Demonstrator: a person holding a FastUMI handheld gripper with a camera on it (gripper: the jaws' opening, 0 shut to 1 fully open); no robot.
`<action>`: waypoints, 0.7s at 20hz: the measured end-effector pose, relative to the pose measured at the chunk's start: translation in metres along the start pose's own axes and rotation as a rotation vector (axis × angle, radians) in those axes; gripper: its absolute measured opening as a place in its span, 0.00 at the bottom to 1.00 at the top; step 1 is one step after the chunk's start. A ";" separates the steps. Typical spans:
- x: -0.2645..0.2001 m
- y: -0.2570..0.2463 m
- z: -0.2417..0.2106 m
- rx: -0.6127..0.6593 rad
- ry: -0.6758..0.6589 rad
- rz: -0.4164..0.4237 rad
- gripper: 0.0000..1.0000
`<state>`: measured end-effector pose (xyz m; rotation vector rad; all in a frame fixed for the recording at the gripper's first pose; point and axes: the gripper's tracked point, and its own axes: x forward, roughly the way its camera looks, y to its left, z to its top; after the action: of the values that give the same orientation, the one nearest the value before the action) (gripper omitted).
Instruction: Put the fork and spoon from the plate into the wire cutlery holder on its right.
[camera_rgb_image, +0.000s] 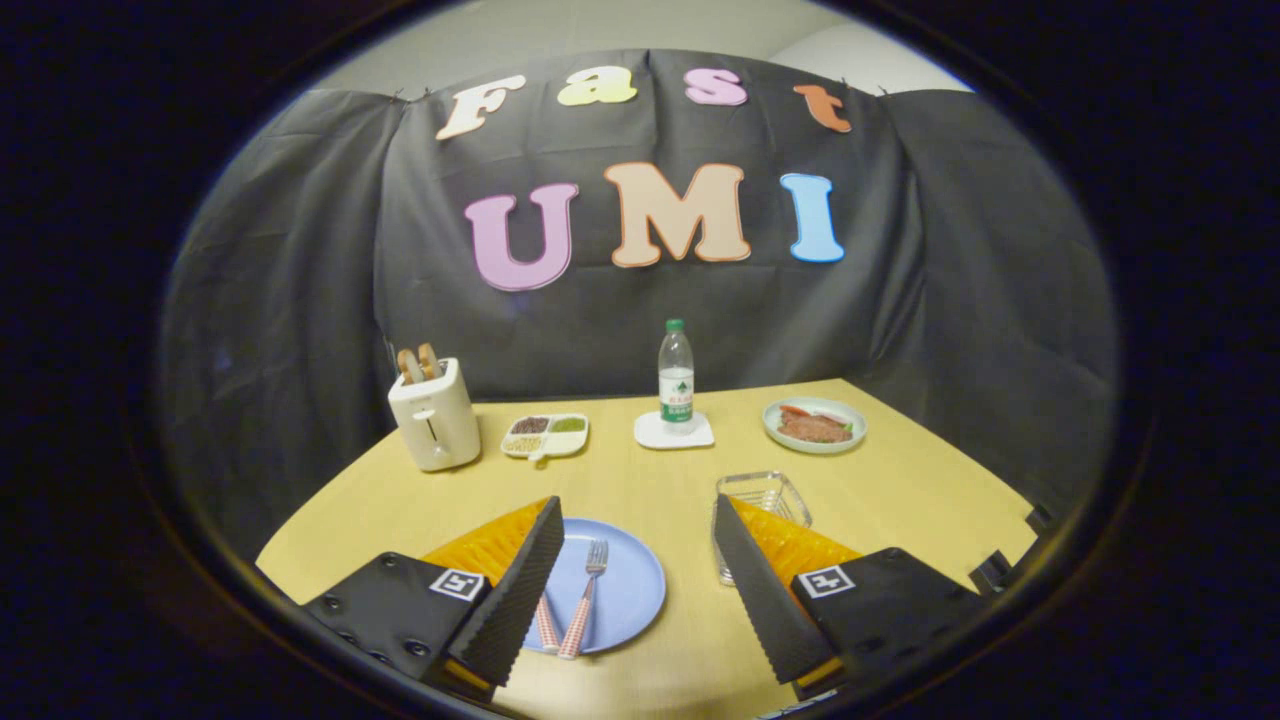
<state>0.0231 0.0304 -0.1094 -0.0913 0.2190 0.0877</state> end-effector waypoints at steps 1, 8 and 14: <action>0.006 0.004 -0.007 -0.001 0.021 0.012 0.97; 0.029 0.024 -0.072 -0.015 0.199 0.052 0.97; 0.035 0.029 -0.108 -0.043 0.296 0.024 0.97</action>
<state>0.0317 0.0514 -0.2241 -0.1444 0.5142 0.1027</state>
